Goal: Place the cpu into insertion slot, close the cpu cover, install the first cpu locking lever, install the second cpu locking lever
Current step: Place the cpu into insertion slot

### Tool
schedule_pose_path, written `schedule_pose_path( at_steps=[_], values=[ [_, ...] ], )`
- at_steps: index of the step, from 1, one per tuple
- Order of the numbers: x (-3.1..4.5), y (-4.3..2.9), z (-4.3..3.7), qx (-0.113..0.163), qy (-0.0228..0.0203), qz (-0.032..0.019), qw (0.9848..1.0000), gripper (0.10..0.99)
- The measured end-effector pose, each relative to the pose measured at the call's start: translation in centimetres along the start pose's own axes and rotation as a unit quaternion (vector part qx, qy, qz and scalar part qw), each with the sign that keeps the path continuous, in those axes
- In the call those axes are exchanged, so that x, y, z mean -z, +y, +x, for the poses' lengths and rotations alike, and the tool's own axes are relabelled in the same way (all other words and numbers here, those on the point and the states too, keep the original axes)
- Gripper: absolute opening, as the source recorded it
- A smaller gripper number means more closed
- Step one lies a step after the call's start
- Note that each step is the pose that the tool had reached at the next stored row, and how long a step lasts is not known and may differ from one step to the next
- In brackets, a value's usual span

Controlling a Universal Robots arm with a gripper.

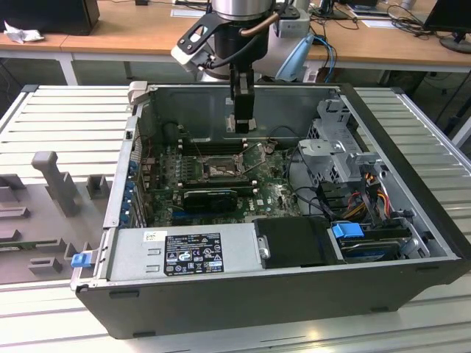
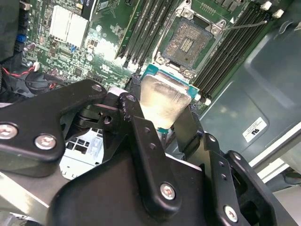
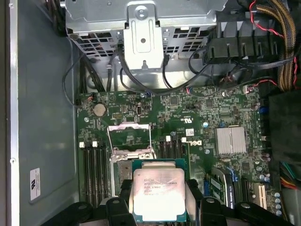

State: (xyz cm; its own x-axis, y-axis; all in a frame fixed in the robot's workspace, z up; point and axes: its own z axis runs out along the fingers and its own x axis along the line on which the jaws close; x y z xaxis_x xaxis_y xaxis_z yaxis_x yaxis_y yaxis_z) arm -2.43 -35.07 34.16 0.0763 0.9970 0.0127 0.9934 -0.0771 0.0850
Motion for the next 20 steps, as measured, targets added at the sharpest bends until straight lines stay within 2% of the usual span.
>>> schedule_pose_path(
  at_steps=[5, 20],
  values=[
    [-0.01, -0.02, 0.00, -0.014, -0.0012, -0.0002, 0.9999, 0.529],
    [-0.09, -0.08, 0.00, -0.029, -0.0025, -0.0004, 0.9996, 0.529]
  ],
)
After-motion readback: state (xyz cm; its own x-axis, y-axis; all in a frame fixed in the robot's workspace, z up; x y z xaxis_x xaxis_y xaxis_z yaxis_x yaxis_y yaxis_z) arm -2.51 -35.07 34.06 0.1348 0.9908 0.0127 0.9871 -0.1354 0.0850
